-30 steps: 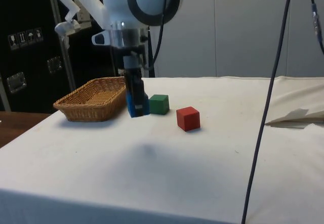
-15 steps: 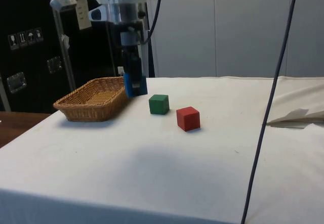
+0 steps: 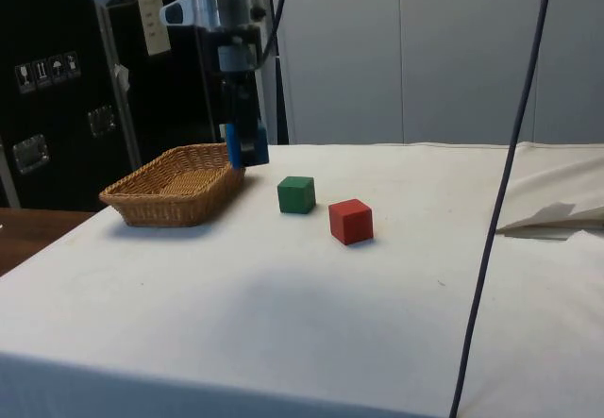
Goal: Pick up the blue cube and place it into the basket.
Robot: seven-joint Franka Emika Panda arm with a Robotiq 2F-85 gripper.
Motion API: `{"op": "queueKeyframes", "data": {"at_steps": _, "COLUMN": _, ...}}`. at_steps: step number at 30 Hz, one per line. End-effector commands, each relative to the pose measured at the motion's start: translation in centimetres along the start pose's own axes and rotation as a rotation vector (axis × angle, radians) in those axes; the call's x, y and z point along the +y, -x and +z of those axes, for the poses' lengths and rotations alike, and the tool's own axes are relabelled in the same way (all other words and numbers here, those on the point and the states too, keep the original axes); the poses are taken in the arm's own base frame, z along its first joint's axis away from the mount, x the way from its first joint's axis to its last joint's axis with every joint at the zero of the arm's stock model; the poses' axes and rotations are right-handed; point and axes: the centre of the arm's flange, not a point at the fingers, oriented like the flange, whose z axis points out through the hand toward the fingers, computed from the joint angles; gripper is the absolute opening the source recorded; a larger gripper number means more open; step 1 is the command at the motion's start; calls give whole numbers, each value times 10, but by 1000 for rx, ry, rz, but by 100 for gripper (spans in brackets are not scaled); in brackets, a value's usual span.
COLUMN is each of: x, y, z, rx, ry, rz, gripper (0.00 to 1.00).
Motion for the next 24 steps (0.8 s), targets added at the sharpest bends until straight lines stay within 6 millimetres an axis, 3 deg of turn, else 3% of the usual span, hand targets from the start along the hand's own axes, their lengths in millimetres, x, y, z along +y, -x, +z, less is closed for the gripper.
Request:
{"op": "queueKeyframes", "data": {"at_steps": 1, "x": 2, "y": 0, "z": -1, "rx": -8, "ry": -1, "rz": 4, "gripper": 1}}
{"op": "queueKeyframes", "data": {"at_steps": 12, "x": 24, "y": -8, "z": -12, "rx": 3, "ry": 8, "rz": 25, "gripper": 1}}
{"op": "queueKeyframes", "data": {"at_steps": 24, "x": 62, "y": -35, "z": -11, "rx": 0, "ry": 9, "rz": 27, "gripper": 1}}
